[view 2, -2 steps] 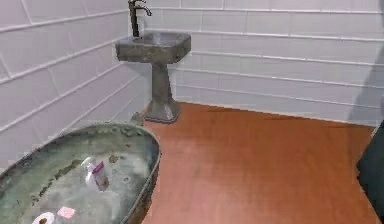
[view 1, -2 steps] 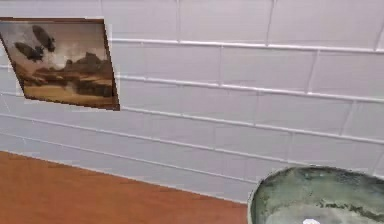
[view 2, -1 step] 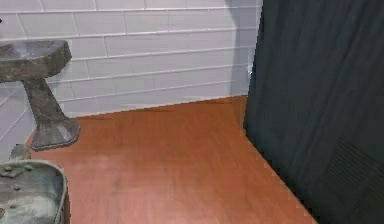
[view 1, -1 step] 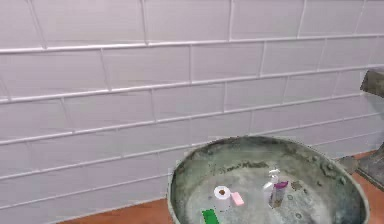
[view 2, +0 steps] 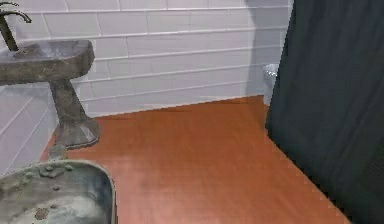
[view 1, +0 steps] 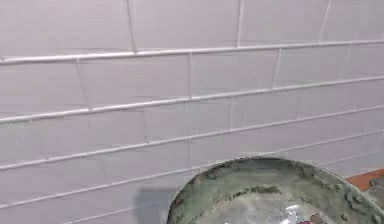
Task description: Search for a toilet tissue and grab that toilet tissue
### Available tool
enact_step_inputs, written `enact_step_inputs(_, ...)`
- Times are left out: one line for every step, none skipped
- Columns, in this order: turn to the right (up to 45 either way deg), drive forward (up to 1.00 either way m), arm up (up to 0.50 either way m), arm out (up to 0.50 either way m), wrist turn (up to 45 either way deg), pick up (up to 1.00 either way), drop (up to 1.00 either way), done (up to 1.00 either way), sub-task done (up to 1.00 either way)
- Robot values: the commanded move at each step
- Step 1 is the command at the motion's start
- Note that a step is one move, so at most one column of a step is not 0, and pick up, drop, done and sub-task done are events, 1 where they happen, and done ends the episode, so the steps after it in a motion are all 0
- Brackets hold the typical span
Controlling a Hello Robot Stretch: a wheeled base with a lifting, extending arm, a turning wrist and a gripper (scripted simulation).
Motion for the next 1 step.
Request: enact_step_inputs(-45.0,0.0,0.0,0.0,0.0,0.0,0.0,0.0,0.0)
